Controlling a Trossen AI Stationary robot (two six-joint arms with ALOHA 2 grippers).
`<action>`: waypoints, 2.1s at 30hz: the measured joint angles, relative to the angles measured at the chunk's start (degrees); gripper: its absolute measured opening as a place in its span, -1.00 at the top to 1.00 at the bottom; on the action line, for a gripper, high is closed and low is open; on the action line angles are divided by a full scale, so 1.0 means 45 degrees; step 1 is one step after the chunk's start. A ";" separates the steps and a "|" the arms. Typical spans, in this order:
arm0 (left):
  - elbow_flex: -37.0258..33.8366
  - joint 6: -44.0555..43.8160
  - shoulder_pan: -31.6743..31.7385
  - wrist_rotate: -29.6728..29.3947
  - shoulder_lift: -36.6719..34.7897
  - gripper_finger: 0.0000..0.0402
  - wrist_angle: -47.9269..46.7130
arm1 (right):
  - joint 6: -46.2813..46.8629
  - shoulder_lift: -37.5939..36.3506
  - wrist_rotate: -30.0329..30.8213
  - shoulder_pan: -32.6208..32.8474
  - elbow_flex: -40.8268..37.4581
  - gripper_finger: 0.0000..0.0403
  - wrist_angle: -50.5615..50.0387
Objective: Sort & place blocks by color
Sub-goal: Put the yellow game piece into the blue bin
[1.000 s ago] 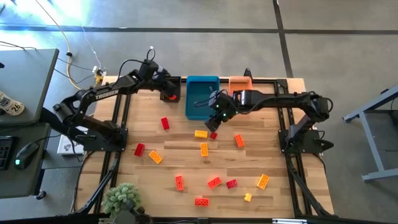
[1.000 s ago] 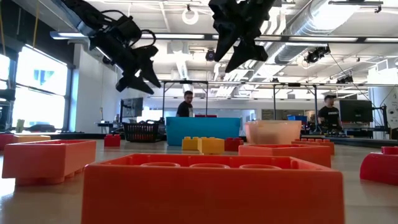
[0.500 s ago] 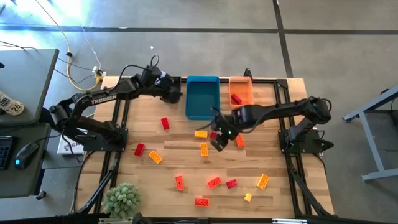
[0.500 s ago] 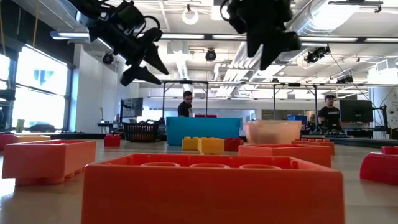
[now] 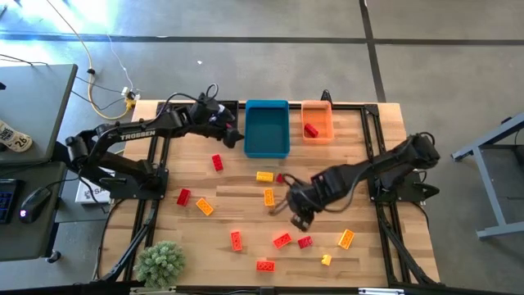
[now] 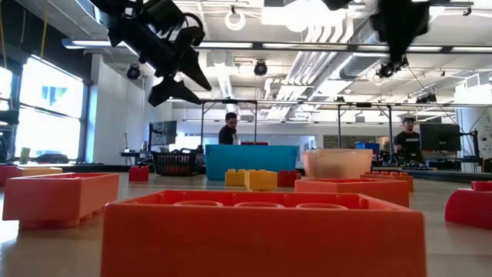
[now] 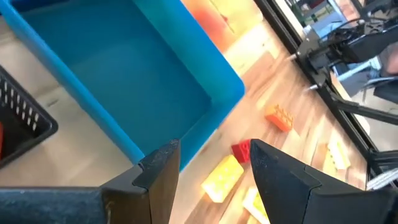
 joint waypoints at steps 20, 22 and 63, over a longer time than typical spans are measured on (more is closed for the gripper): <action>0.0000 -0.0381 -0.1523 -0.0435 0.0005 0.09 -0.0181 | 1.0120 0.0000 0.2530 0.3866 0.0000 0.05 -0.0005; 0.0000 -0.0332 -0.1582 -0.0409 0.0005 0.09 -0.0179 | 1.1334 0.0001 0.3007 0.4186 0.0000 0.05 -0.0005; 0.0000 0.0134 -0.1597 0.0116 0.0010 0.09 -0.0170 | 1.6438 0.3687 0.0937 0.5878 0.0000 0.05 0.0767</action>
